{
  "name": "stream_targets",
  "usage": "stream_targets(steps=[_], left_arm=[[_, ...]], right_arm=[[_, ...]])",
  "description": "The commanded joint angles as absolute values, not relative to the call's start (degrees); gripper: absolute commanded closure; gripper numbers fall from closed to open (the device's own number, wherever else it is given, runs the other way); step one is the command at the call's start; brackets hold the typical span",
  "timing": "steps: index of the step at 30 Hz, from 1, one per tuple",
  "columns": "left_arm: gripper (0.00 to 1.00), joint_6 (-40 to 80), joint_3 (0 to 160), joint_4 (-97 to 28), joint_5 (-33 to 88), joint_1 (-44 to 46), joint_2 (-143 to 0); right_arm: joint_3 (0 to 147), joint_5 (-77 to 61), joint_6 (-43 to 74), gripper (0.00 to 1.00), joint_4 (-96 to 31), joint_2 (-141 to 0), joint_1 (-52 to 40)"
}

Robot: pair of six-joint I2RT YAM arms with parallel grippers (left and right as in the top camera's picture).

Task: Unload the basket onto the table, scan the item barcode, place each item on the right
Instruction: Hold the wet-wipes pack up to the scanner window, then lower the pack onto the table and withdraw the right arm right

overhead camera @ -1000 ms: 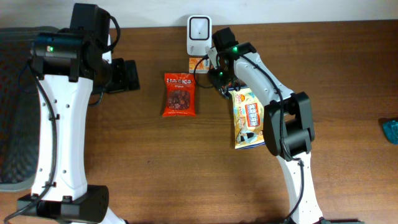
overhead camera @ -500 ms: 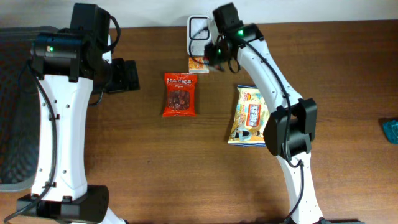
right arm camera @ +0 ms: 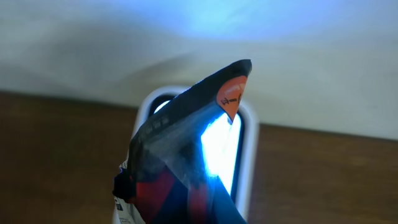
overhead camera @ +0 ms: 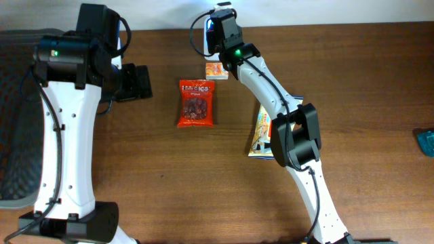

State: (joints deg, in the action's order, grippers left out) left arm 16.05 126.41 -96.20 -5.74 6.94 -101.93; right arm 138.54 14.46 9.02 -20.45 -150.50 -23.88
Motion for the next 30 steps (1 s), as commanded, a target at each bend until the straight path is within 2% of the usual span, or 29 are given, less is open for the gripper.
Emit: stream_targets(steps=[1,5,9,13,15,18,21,26,30], left_arm=[[0.01,16.5,126.3,-96.1,-5.2,6.6,-101.6],[0.01,16.4,126.3,-96.1,-5.2,6.6,-101.6],[0.01,16.4,126.3,-96.1,-5.2,6.6,-101.6],[0.01,16.4,126.3,-96.1,-5.2,6.6,-101.6],[0.01,16.4,126.3,-96.1,-5.2,6.6,-101.6],[0.01,16.4,126.3,-96.1,-5.2,6.6,-101.6],[0.01,16.4,126.3,-96.1,-5.2,6.6,-101.6],[0.01,16.4,126.3,-96.1,-5.2,6.6,-101.6],[0.01,16.4,126.3,-96.1,-5.2,6.6,-101.6]], right_arm=[[139.4,20.5,8.3,0.96,-19.1,-149.3,-23.6],[139.8,22.9,7.9,0.96,-19.0,-147.7,-23.5],[139.8,37.0,8.0,0.96,-20.3,-140.7,-21.1],[139.8,43.2,8.0,0.96,-30.4,-134.6,-13.5],[139.8,43.4,10.6,0.96,-40.0,-133.1,-6.5],[139.7,43.0,23.4,0.96,-56.4,-133.4,5.2],[139.7,35.9,32.3,0.96,-68.1,-135.3,17.1],[135.2,31.7,32.2,0.96,-71.2,-138.4,33.0],[130.2,31.7,32.2,0.93,-68.1,-138.4,39.6]])
